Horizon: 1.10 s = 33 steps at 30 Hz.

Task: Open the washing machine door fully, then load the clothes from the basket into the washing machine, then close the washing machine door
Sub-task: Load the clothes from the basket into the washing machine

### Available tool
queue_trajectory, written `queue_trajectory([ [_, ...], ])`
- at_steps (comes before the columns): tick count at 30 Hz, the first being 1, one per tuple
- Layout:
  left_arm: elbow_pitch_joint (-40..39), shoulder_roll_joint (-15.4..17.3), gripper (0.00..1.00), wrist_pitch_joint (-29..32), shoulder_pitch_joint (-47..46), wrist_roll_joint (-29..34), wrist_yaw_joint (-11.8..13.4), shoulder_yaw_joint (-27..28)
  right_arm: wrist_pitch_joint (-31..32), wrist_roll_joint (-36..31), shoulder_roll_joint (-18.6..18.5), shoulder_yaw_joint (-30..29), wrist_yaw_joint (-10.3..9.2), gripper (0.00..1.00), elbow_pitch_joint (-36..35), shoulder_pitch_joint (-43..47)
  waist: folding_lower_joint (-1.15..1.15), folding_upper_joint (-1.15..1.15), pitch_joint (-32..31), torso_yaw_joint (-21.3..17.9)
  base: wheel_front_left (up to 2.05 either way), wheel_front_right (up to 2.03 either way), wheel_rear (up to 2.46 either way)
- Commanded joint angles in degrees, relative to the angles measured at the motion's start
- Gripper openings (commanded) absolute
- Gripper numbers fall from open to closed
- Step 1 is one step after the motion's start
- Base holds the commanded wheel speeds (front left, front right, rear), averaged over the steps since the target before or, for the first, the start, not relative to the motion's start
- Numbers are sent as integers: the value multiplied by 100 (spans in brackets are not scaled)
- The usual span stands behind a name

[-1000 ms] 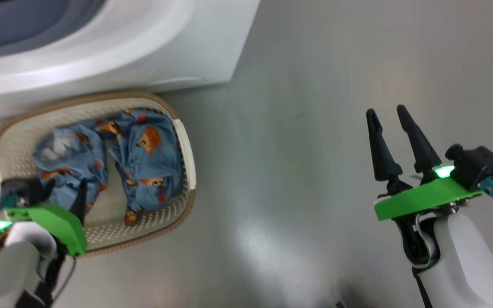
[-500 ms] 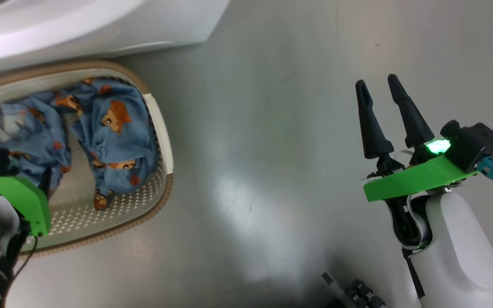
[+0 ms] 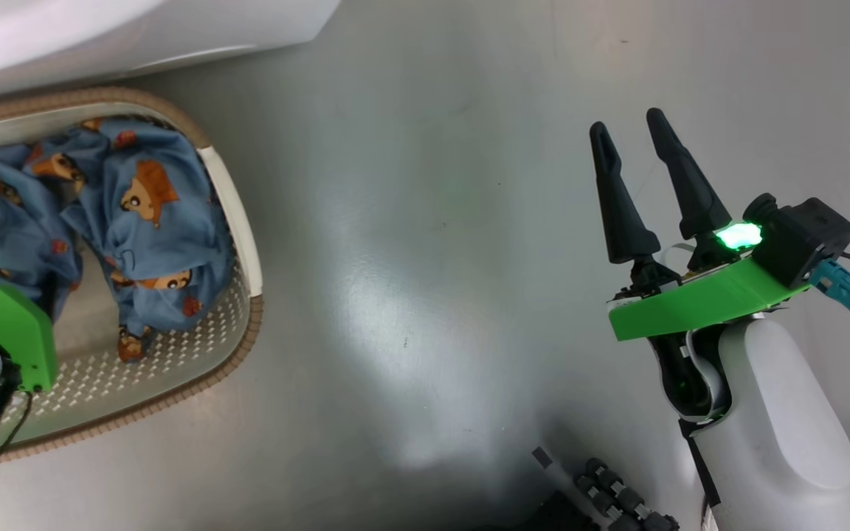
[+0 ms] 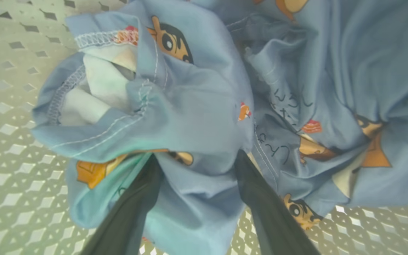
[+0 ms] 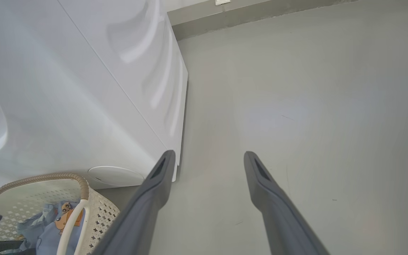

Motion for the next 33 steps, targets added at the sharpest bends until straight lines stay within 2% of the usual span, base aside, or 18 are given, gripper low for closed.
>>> queue_trajectory([
  [1,70,313,100,22,-51,-82,-8,50,-42,-74,56,133,9,100,-140,151,0,0,15,-46,0,0,0],
  [2,97,316,74,27,-59,-106,-8,18,-42,-76,58,147,9,100,-145,158,0,0,7,-56,0,0,0],
  [3,123,315,0,53,-63,-141,-8,-7,-42,-78,59,160,9,100,-147,164,0,0,0,-66,0,0,0],
  [10,182,217,0,-13,-2,-461,-8,-84,-42,-94,65,129,9,100,-122,211,0,0,-193,-37,0,0,0],
  [18,248,-38,0,-564,283,-980,-8,150,-42,-94,56,57,9,100,-24,341,0,0,-701,157,0,0,0],
  [27,-98,-322,0,-1037,1050,-1474,-8,363,-42,-25,-87,-47,9,100,177,751,0,0,-1751,424,0,0,0],
  [31,-459,-280,0,-1053,1358,-1404,-8,597,-42,12,-176,-115,9,100,251,1014,0,0,-2225,549,0,0,0],
  [33,-767,-273,0,-1054,1658,-1185,-8,940,-42,39,-236,-148,9,100,303,1214,0,0,-2559,633,0,0,0],
])
